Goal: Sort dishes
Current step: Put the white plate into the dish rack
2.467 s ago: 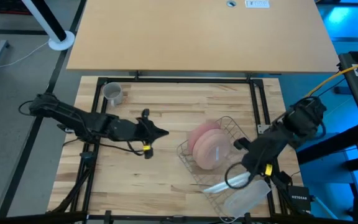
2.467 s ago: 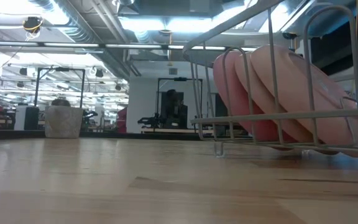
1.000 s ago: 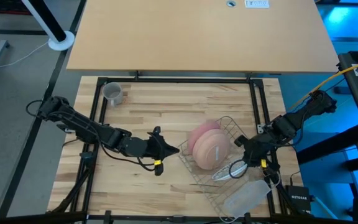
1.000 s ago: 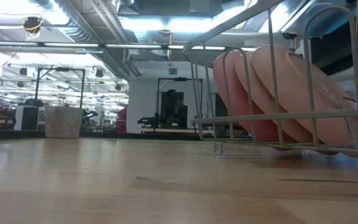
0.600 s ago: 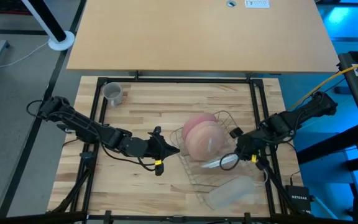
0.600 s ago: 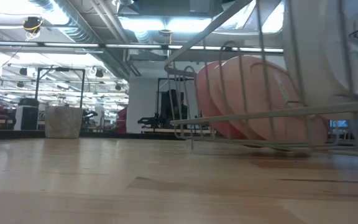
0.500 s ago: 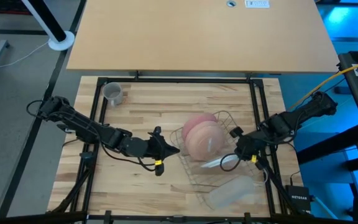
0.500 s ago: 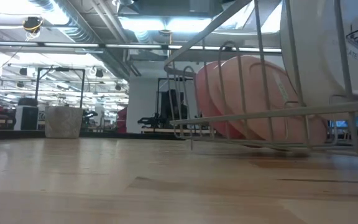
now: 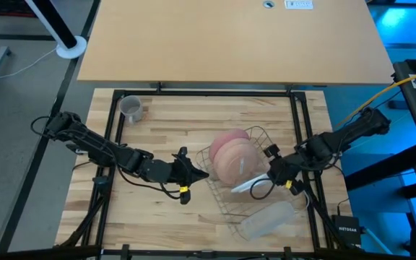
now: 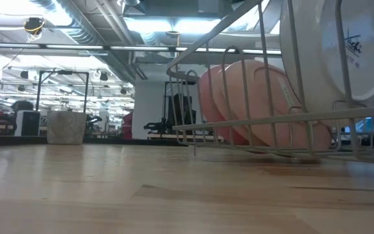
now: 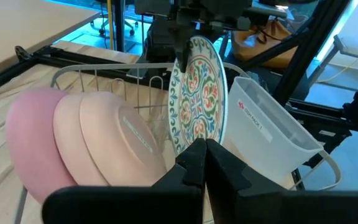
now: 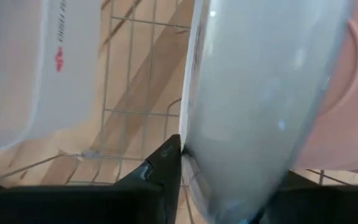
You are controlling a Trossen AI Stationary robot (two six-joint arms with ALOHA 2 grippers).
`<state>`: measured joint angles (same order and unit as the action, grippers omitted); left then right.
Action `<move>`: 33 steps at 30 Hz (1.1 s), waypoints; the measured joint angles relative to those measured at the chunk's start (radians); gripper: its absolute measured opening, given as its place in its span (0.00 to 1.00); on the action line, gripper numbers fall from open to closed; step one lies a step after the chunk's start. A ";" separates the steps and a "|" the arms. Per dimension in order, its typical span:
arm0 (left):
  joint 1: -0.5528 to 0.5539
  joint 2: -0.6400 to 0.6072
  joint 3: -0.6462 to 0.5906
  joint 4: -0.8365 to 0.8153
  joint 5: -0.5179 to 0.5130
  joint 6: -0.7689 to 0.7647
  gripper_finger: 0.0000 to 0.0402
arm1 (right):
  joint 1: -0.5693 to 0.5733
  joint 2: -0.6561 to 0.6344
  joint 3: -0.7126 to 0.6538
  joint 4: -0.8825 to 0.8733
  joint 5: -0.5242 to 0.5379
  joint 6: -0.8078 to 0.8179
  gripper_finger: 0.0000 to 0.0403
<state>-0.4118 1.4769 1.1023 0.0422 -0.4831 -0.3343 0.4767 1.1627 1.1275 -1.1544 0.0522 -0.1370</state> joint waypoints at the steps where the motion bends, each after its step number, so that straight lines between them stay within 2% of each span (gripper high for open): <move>1: 0.000 0.000 0.000 0.000 0.000 0.000 0.00 | 0.000 0.006 0.000 -0.001 0.000 -0.001 0.28; 5: 0.000 0.000 0.000 0.000 0.000 0.000 0.00 | 0.000 0.027 0.000 -0.002 0.007 0.000 0.34; 11: -0.001 0.000 0.000 0.000 0.000 0.000 0.00 | 0.000 0.051 0.000 -0.055 0.074 0.001 0.39; 18: -0.001 0.000 0.000 0.000 0.000 -0.002 0.00 | 0.000 0.056 0.000 -0.092 0.138 -0.004 0.39; 28: -0.001 0.000 0.000 0.000 0.000 -0.011 0.00 | 0.000 0.056 0.000 0.006 0.129 -0.079 0.39; 33: -0.003 0.000 0.000 0.000 0.000 -0.011 0.00 | 0.000 0.056 0.000 -0.020 0.144 -0.078 0.39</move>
<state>-0.4148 1.4769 1.1023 0.0422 -0.4828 -0.3453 0.4767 1.2182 1.1275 -1.1747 0.1961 -0.2150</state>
